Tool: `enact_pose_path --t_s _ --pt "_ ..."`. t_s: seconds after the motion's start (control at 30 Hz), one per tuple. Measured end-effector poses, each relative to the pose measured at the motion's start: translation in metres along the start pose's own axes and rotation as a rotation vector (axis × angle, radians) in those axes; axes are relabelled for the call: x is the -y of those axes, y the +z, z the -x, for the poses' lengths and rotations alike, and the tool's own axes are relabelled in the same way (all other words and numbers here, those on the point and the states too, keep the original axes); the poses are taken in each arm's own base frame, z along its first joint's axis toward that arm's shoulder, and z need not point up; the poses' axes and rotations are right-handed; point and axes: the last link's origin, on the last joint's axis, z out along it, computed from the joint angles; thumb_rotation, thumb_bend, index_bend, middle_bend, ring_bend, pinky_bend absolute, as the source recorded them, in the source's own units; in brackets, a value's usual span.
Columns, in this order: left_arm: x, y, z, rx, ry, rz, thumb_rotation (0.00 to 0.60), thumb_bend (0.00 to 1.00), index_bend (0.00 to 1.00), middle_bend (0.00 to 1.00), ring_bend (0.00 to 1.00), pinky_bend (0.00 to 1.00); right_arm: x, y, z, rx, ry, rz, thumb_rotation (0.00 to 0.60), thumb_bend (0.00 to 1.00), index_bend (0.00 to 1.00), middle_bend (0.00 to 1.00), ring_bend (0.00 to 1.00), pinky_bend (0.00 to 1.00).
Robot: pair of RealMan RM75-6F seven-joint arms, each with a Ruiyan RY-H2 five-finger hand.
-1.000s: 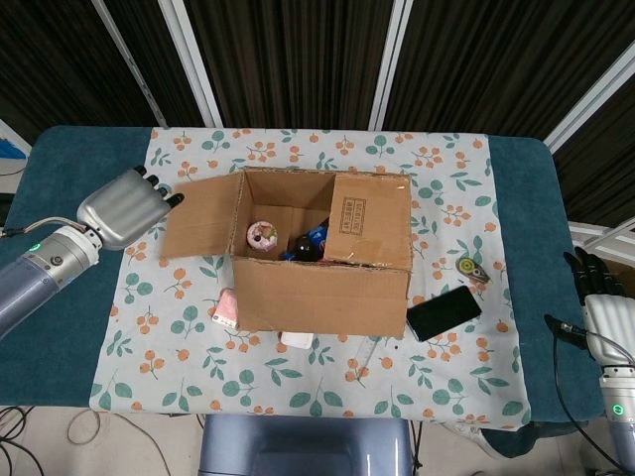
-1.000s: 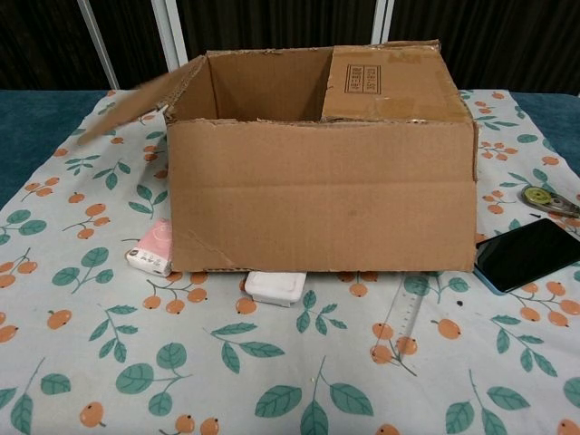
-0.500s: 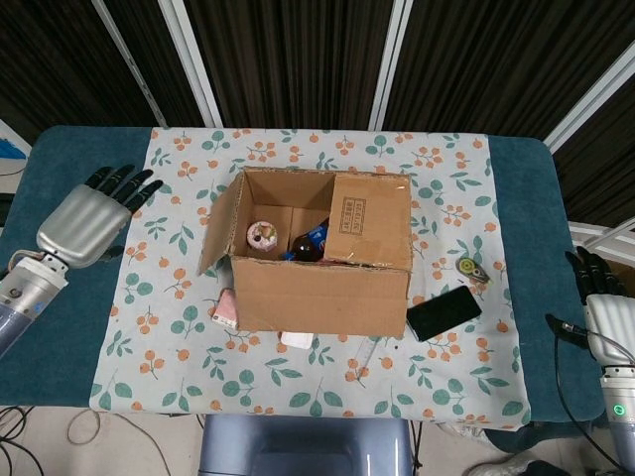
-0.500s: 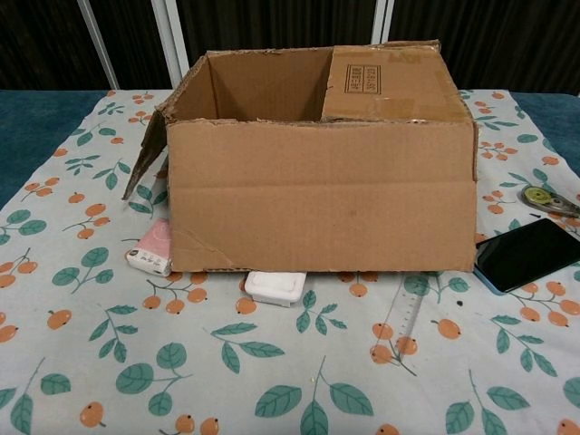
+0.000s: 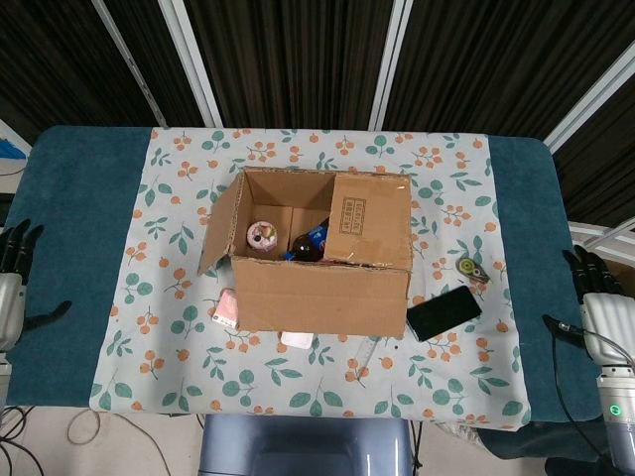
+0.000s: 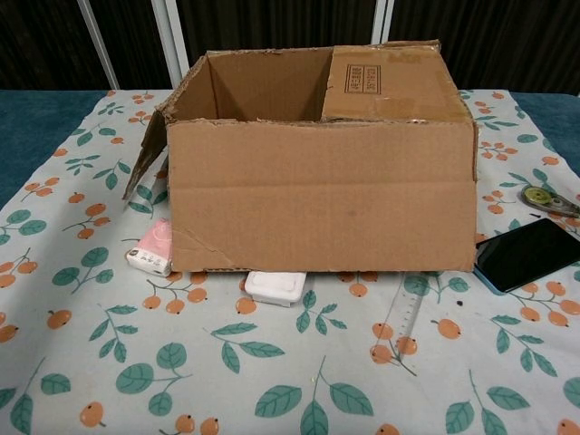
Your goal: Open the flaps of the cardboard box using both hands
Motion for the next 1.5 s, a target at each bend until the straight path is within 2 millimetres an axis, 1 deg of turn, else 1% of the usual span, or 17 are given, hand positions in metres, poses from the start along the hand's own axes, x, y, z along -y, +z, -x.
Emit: enact_pose_path --t_s 0.13,0.2,0.3,0.43,0.53,0.67,0.83,0.9,0.93,0.97,1.03,1.07,1.1,1.17,1.23,1.3,1.5 --pt "0.012 -0.012 0.021 0.001 -0.029 -0.044 0.6 0.05 0.0 0.0 0.0 0.0 0.012 0.005 -0.004 0.006 0.019 -0.012 0.6 0.26 0.0 0.0 0.0 0.21" --pt "0.017 -0.017 0.029 -0.001 -0.03 -0.055 0.6 0.05 0.0 0.0 0.0 0.0 0.022 0.011 -0.008 0.004 0.029 -0.03 0.6 0.25 0.0 0.0 0.0 0.21" --pt "0.02 -0.021 0.037 -0.009 -0.028 -0.051 0.6 0.05 0.0 0.0 0.0 0.0 0.041 0.024 -0.016 -0.002 0.032 -0.064 0.6 0.25 0.0 0.0 0.0 0.21" --pt "0.021 -0.022 0.041 -0.019 -0.062 -0.042 0.6 0.05 0.0 0.0 0.0 0.0 0.068 0.044 -0.026 0.006 0.074 -0.081 0.6 0.26 0.0 0.0 0.0 0.21" --pt "0.023 -0.021 0.042 -0.014 -0.08 -0.046 0.6 0.05 0.0 0.0 0.0 0.0 0.095 0.064 -0.035 0.015 0.113 -0.089 0.6 0.26 0.0 0.0 0.0 0.21" --pt "0.025 -0.02 0.043 -0.008 -0.091 -0.053 0.6 0.05 0.0 0.0 0.0 0.0 0.135 0.094 -0.045 0.031 0.103 -0.094 0.6 0.28 0.0 0.0 0.0 0.21" --pt "0.026 -0.02 0.044 0.007 -0.101 -0.057 0.6 0.05 0.0 0.0 0.0 0.0 0.186 0.117 -0.05 0.065 0.078 -0.119 0.6 0.3 0.0 0.0 0.0 0.21" --pt "0.026 -0.019 0.044 0.012 -0.108 -0.057 0.6 0.05 0.0 0.0 0.0 0.0 0.209 0.123 -0.048 0.085 0.073 -0.14 0.6 0.34 0.0 0.0 0.0 0.21" --pt "0.026 -0.019 0.044 0.013 -0.111 -0.058 0.6 0.05 0.0 0.0 0.0 0.0 0.219 0.125 -0.046 0.094 0.07 -0.152 0.6 0.38 0.0 0.0 0.0 0.21" --pt "0.026 -0.018 0.044 0.014 -0.113 -0.058 0.6 0.05 0.0 0.0 0.0 0.0 0.232 0.127 -0.044 0.104 0.065 -0.171 0.6 0.43 0.02 0.0 0.0 0.21" --pt "0.027 -0.018 0.044 0.016 -0.121 -0.062 0.6 0.05 0.0 0.0 0.0 0.0 0.249 0.131 -0.041 0.115 0.04 -0.209 0.6 0.59 0.08 0.04 0.04 0.21" --pt "0.028 -0.018 0.043 0.016 -0.126 -0.064 0.6 0.05 0.0 0.0 0.0 0.0 0.256 0.133 -0.038 0.123 0.013 -0.235 0.6 0.67 0.11 0.07 0.07 0.22" --pt "0.028 -0.017 0.043 0.017 -0.134 -0.068 0.6 0.05 0.0 0.0 0.0 0.0 0.26 0.135 -0.037 0.13 -0.01 -0.254 0.6 0.73 0.12 0.09 0.08 0.23" --pt "0.028 -0.017 0.044 0.023 -0.144 -0.07 0.6 0.05 0.0 0.0 0.0 0.0 0.267 0.139 -0.033 0.15 -0.067 -0.306 0.6 0.88 0.16 0.12 0.11 0.24" --pt "0.028 -0.017 0.044 0.034 -0.148 -0.068 0.6 0.05 0.0 0.0 0.0 0.0 0.273 0.142 -0.029 0.171 -0.112 -0.356 0.6 0.97 0.17 0.13 0.12 0.24" --pt "0.027 -0.017 0.044 0.04 -0.152 -0.062 0.6 0.05 0.0 0.0 0.0 0.0 0.28 0.146 -0.025 0.2 -0.161 -0.414 0.6 1.0 0.19 0.16 0.13 0.24" --pt "0.026 -0.016 0.044 0.044 -0.166 -0.059 0.6 0.05 0.0 0.0 0.0 0.0 0.3 0.158 -0.012 0.255 -0.324 -0.555 0.6 1.0 0.28 0.23 0.18 0.24"
